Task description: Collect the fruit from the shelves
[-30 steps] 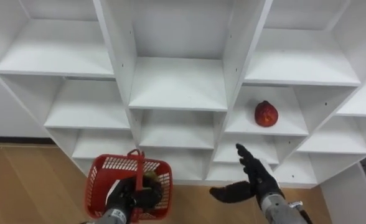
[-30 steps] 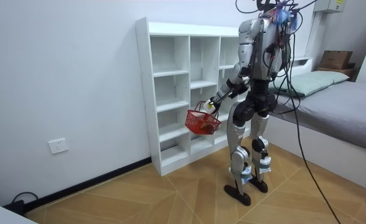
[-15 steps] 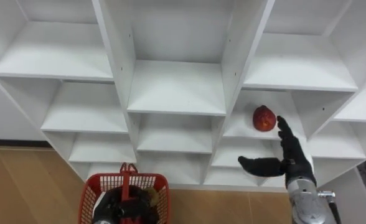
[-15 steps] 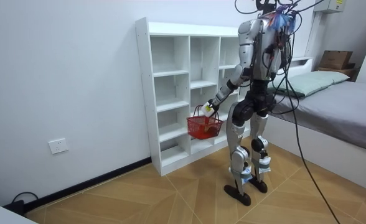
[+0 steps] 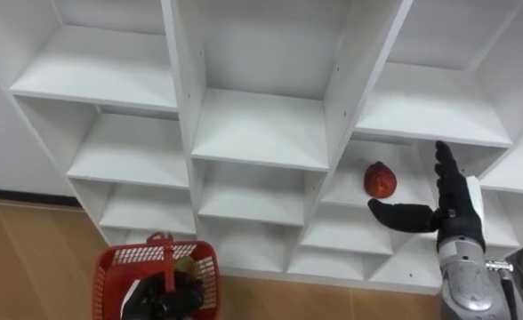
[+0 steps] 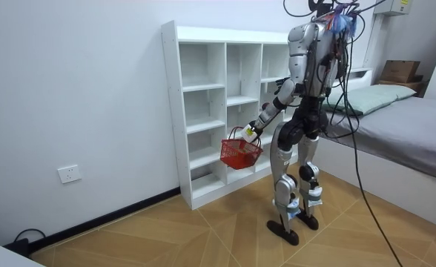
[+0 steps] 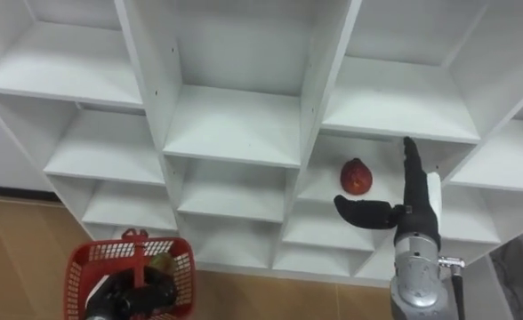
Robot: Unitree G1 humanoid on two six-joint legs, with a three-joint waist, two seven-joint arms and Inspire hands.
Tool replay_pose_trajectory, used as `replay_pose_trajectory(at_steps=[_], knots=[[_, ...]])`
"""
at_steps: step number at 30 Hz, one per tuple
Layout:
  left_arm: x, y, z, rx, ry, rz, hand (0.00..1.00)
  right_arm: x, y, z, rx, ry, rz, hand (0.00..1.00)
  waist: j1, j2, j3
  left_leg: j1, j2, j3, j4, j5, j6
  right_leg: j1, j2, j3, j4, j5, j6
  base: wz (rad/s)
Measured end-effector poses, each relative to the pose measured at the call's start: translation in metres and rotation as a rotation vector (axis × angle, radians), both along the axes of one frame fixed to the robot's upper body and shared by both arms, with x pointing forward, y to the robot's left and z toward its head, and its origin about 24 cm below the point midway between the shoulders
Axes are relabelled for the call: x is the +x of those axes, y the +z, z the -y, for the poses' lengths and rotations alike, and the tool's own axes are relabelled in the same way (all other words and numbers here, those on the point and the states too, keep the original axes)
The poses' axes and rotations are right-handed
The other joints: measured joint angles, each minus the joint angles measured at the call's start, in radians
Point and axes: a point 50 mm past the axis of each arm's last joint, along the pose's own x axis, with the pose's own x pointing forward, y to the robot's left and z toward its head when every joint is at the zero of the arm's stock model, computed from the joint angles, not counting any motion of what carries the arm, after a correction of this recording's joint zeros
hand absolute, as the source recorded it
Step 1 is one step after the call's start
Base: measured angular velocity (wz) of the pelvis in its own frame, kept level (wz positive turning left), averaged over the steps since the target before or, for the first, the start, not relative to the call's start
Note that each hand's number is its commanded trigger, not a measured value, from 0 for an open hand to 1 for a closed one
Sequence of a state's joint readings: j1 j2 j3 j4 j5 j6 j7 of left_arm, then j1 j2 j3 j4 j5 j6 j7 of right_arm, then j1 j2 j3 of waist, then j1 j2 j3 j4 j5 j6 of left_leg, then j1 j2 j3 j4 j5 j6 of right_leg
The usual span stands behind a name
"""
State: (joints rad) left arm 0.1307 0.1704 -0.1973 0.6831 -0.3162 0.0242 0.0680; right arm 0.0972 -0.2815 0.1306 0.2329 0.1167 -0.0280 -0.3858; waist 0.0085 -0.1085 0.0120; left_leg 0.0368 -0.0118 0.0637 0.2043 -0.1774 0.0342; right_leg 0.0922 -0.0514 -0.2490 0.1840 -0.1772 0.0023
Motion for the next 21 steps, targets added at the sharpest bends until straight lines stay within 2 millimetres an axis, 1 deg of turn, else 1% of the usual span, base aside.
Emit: replay_pose_trajectory(at_steps=[3, 5, 8, 11, 13, 15, 16, 18, 21], knots=[[0.000, 0.000, -0.002, 0.006, -0.019, -0.002, 1.00, -0.001, -0.004, 0.002, 0.019, -0.015, -0.015, 0.00, 0.002, -0.005, -0.0016, 0.000, -0.001, -0.011, 0.001, 0.000, 0.000, 0.000, 0.001, 0.001, 0.000, 0.000, 0.000, 0.02], [0.000, 0.001, -0.003, 0.001, -0.017, -0.001, 1.00, -0.002, -0.006, 0.003, 0.030, -0.025, -0.024, 0.00, 0.004, -0.011, -0.0006, -0.005, -0.001, -0.013, 0.003, 0.000, 0.000, -0.003, 0.001, 0.000, 0.002, -0.001, -0.002, 0.00], [0.007, 0.007, -0.004, 0.003, -0.044, 0.031, 1.00, -0.003, -0.011, 0.009, 0.025, -0.046, -0.061, 0.00, 0.029, -0.027, 0.0024, -0.021, 0.001, -0.015, 0.019, -0.003, -0.001, -0.011, 0.003, -0.001, 0.002, -0.002, -0.003, 0.01], [0.012, 0.012, -0.003, 0.000, -0.061, 0.064, 1.00, 0.000, -0.011, 0.010, 0.023, -0.035, -0.075, 0.00, 0.053, -0.034, 0.0006, -0.042, 0.001, -0.016, 0.036, -0.011, 0.000, -0.025, 0.005, -0.001, 0.004, -0.002, -0.003, 0.01], [0.014, 0.014, -0.004, 0.008, -0.065, 0.073, 1.00, 0.010, -0.010, 0.010, 0.051, -0.023, -0.073, 0.00, 0.058, -0.042, -0.0022, -0.068, 0.001, -0.026, 0.050, -0.012, 0.001, -0.042, 0.004, -0.006, 0.008, -0.001, -0.003, 0.09], [0.015, 0.015, -0.008, 0.032, -0.085, 0.065, 1.00, 0.020, -0.010, 0.011, 0.063, -0.022, -0.086, 0.00, 0.056, -0.047, -0.0016, -0.083, 0.000, -0.039, 0.058, -0.013, 0.002, -0.051, 0.003, -0.017, 0.013, -0.001, -0.003, 0.14], [0.014, 0.015, -0.009, 0.035, -0.086, 0.061, 1.00, 0.025, -0.008, 0.011, 0.074, -0.024, -0.084, 0.00, 0.057, -0.048, -0.0017, -0.087, 0.001, -0.039, 0.058, -0.013, 0.002, -0.058, 0.002, -0.017, 0.018, -0.001, -0.003, 0.13], [0.013, 0.014, -0.013, 0.062, -0.104, 0.045, 1.00, 0.042, 0.000, 0.012, 0.100, -0.037, -0.063, 0.00, 0.057, -0.046, -0.0011, -0.110, 0.000, -0.045, 0.066, -0.013, 0.002, -0.073, 0.001, -0.029, 0.021, -0.001, -0.003, 0.09], [0.014, 0.015, -0.017, 0.086, -0.127, 0.037, 1.00, 0.052, 0.003, 0.014, 0.094, -0.050, -0.060, 0.00, 0.054, -0.046, -0.0005, -0.157, -0.001, -0.062, 0.087, -0.013, 0.002, -0.109, -0.001, -0.039, 0.032, -0.001, -0.003, 0.16]])
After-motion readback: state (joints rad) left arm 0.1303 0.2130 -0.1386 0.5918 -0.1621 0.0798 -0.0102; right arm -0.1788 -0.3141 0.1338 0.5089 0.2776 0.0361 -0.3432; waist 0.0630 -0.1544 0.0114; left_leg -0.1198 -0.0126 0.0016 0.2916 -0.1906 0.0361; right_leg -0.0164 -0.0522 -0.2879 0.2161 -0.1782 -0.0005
